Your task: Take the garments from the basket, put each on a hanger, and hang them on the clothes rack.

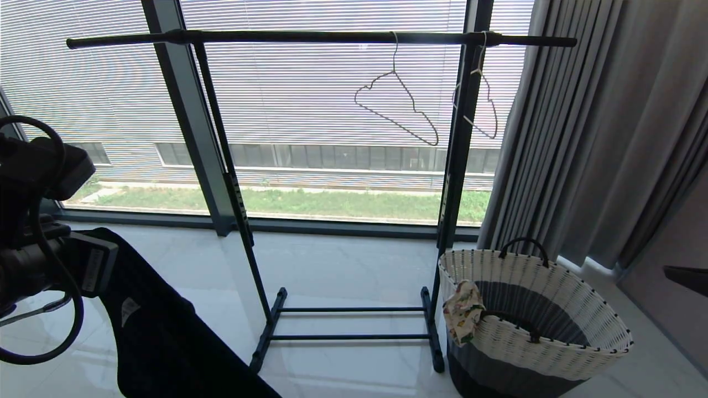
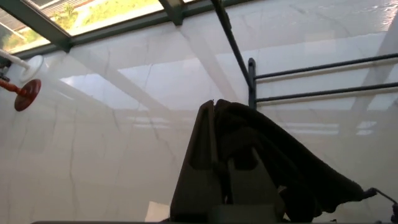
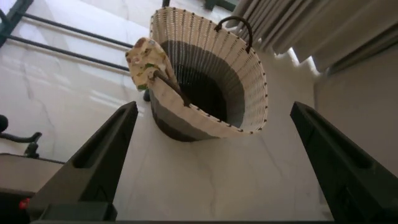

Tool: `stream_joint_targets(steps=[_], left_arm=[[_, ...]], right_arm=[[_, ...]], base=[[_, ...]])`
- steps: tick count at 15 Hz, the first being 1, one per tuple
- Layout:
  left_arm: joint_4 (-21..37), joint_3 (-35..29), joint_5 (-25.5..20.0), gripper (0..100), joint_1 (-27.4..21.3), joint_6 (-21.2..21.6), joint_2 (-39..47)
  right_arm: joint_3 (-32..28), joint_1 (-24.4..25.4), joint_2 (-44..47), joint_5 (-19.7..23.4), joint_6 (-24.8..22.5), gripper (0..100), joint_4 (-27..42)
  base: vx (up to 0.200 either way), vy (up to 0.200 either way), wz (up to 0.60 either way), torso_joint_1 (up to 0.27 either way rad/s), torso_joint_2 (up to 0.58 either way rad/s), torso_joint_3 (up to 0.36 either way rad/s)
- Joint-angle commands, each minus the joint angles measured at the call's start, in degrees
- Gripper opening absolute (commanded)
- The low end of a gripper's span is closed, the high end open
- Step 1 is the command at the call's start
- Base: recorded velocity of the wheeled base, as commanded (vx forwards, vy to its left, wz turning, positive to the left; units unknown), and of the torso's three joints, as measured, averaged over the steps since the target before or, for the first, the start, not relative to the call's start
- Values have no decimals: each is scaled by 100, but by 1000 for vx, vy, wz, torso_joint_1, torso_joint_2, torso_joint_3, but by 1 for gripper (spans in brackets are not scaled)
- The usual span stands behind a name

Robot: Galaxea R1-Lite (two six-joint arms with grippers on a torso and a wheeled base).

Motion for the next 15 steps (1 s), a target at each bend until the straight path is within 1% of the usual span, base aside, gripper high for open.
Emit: stream_joint_targets(steps=[1, 2, 4, 6, 7, 8, 9, 15], left_arm=[[-82, 204, 6, 0, 343, 6, -144], [-82, 204, -3, 0, 352, 6, -144], [-82, 213, 6, 0, 352, 6, -153], [-82, 213, 6, 0, 352, 6, -153], [-91, 213, 6, 0, 352, 6, -153], [-100, 213, 6, 0, 352, 6, -153], [-100, 213, 6, 0, 352, 6, -153], [-91, 213, 6, 0, 352, 6, -144]], right_arm=[[29, -80, -71, 1, 87, 100, -1], [29, -80, -71, 9, 122, 100, -1], [3, -80, 9, 18, 342, 100, -37], [-129, -80, 132, 18, 676, 100, -142], [-164, -80, 193, 18, 799, 100, -247], [-217, -80, 316, 9, 1019, 100, -423], [-234, -80, 369, 9, 1115, 100, -476], [-226, -80, 422, 27, 1186, 100, -485]], base=[[0, 0, 0, 36, -90, -51], [0, 0, 0, 105, -256, -159], [0, 0, 0, 144, -383, -227], [0, 0, 0, 178, -447, -266], [0, 0, 0, 178, -456, -266], [0, 0, 0, 207, -486, -286], [0, 0, 0, 217, -481, -276], [0, 0, 0, 219, -501, -282]])
